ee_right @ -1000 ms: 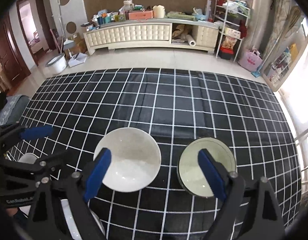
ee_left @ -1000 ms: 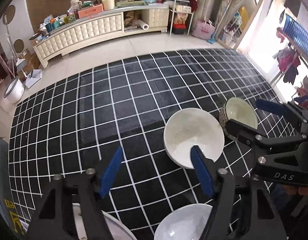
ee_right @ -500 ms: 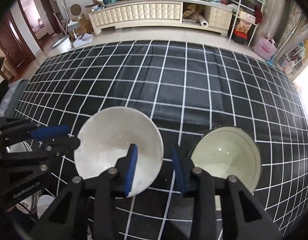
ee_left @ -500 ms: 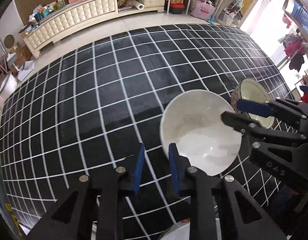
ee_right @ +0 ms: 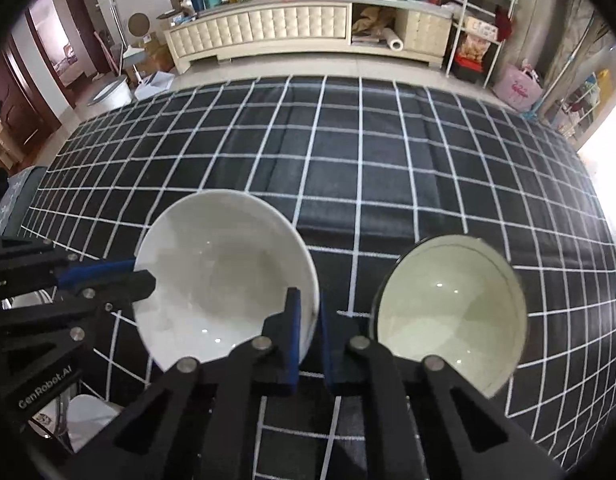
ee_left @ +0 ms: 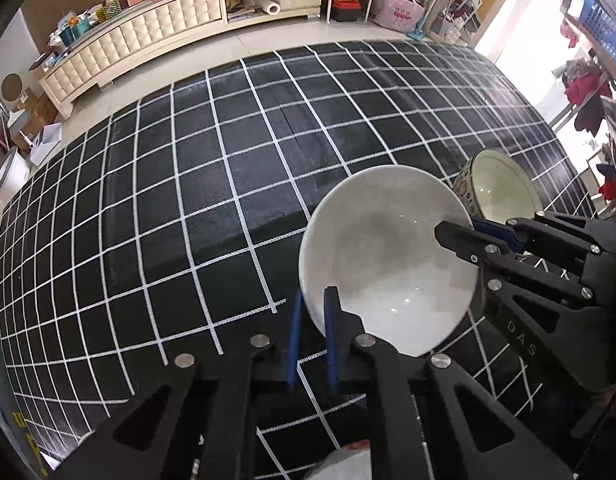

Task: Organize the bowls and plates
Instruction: 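Lift the cream bowl and carry it toward the plain white bowl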

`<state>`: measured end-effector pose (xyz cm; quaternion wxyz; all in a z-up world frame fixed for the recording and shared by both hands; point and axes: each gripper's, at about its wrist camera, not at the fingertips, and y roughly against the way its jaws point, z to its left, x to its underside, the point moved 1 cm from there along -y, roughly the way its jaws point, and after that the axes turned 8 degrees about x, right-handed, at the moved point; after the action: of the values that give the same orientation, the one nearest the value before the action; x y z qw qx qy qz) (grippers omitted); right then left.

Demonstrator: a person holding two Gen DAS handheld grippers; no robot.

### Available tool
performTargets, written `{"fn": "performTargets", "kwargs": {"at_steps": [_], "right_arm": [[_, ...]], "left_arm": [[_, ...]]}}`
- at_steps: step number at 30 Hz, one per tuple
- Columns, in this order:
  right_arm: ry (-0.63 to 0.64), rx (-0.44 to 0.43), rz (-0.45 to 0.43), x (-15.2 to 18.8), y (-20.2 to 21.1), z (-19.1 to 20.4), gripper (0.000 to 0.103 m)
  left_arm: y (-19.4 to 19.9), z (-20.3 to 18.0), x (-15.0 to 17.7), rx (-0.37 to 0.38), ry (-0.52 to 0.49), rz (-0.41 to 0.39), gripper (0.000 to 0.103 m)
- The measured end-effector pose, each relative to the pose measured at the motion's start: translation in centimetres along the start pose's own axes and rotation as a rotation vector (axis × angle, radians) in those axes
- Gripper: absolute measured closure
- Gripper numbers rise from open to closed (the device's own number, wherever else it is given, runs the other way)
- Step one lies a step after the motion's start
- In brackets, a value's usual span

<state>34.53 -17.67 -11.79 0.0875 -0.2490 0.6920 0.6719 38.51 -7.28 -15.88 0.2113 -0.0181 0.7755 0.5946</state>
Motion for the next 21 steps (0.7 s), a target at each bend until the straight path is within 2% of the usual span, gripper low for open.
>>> {"fn": "performTargets", "kwargs": {"at_steps": [10, 21], "right_arm": [[-0.019, 0.011, -0.092, 0.1, 6.4, 0.8, 0.091], [-0.018, 0.008, -0.177, 1.2, 12.3, 3.7, 0.091]], "left_arm": [[6.7, -1.0, 1.7, -0.001, -0.015, -0.112, 0.094], [13.5, -1.6, 5.7, -0.017, -0.011, -0.211, 0.094]]}}
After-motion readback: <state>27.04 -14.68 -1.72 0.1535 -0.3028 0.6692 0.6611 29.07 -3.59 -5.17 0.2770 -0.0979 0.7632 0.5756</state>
